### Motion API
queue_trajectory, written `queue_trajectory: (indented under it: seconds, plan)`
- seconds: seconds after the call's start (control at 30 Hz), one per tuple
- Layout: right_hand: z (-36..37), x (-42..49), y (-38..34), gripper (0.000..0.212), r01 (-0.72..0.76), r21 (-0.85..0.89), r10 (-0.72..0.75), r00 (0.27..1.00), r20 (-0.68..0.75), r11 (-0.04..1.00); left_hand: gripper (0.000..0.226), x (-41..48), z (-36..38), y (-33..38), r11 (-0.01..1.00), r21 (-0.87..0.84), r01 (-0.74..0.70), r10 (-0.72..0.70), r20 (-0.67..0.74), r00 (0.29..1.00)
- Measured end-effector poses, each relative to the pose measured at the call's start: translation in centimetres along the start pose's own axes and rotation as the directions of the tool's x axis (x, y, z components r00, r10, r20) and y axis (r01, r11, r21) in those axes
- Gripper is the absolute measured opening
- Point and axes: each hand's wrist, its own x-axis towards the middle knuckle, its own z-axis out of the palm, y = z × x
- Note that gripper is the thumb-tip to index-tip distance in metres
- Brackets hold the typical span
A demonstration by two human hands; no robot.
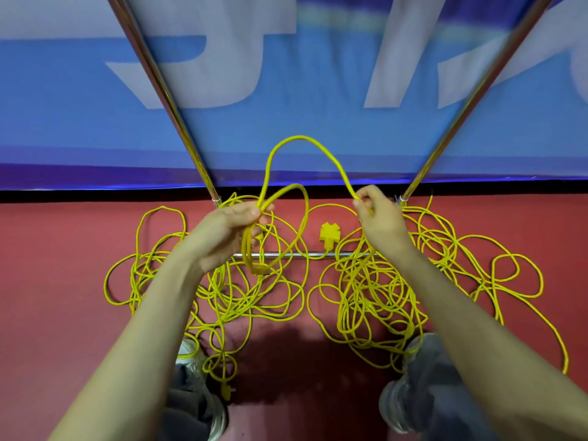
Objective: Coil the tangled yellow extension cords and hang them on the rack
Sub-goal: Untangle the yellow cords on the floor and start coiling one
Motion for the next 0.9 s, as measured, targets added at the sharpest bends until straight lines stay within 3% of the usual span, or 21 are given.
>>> queue_trajectory:
  seconds: [0.1, 0.23, 0.33, 0.4, 0.47, 0.53, 0.63, 0.8, 0.9]
  plan:
    - [0.0, 0.3, 0.2, 0.025, 0.010, 0.000, -0.010, 1.000, -0.016, 1.000, 0.016, -0.5, 0.6, 0.2, 0.993, 0.091, 0.069, -0.072, 0.036, 0.997]
    - [-1.2, 0.8, 0.5, 0.012, -0.091, 0.232, 0.116, 0.988, -0.101, 0.969, 0.022, -0.1, 0.0, -0.7, 0.941, 0.290, 0.174, -0.167, -0.049, 0.985]
    - [-1.8, 0.4, -0.7, 0.014, -0.042, 0.343, 0.076, 0.993, -0.088, 0.938, 0.018, -0.2, 0.1, -1.3, 0.862, 0.462, 0.210, -0.227, -0.017, 0.974]
    - [-2.1, 0.2, -1.3, 0.018, -0.023, 0.422, 0.077, 0.991, -0.111, 0.906, 0.021, -0.1, -0.1, -1.7, 0.826, 0.524, 0.207, -0.213, -0.049, 0.976]
    - [-2.3, 0.1, -1.4, 0.018, -0.006, 0.390, 0.066, 0.988, -0.139, 0.921, 0.022, 0.3, -0.5, -2.1, 0.797, 0.568, 0.205, -0.140, -0.156, 0.978]
    - [-2.2, 0.0, -1.4, 0.014, 0.011, 0.305, 0.022, 0.994, -0.106, 0.952, 0.019, 0.5, -0.7, -2.1, 0.794, 0.576, 0.192, -0.066, -0.233, 0.970]
    - [-1.5, -0.1, -1.6, 0.015, 0.010, 0.255, 0.004, 0.998, -0.056, 0.967, 0.019, 0.3, -0.2, -2.0, 0.841, 0.527, 0.123, -0.044, -0.159, 0.986]
    - [-1.6, 1.0, -0.6, 0.026, -0.200, 0.438, 0.306, 0.933, -0.187, 0.876, 0.018, -0.1, 0.1, -1.7, 0.881, 0.468, 0.075, -0.085, 0.002, 0.996]
    - [-1.2, 0.9, 0.2, 0.026, -0.253, 0.454, 0.367, 0.912, -0.182, 0.854, 0.019, -0.1, 0.4, -1.4, 0.927, 0.370, 0.063, -0.082, 0.037, 0.996]
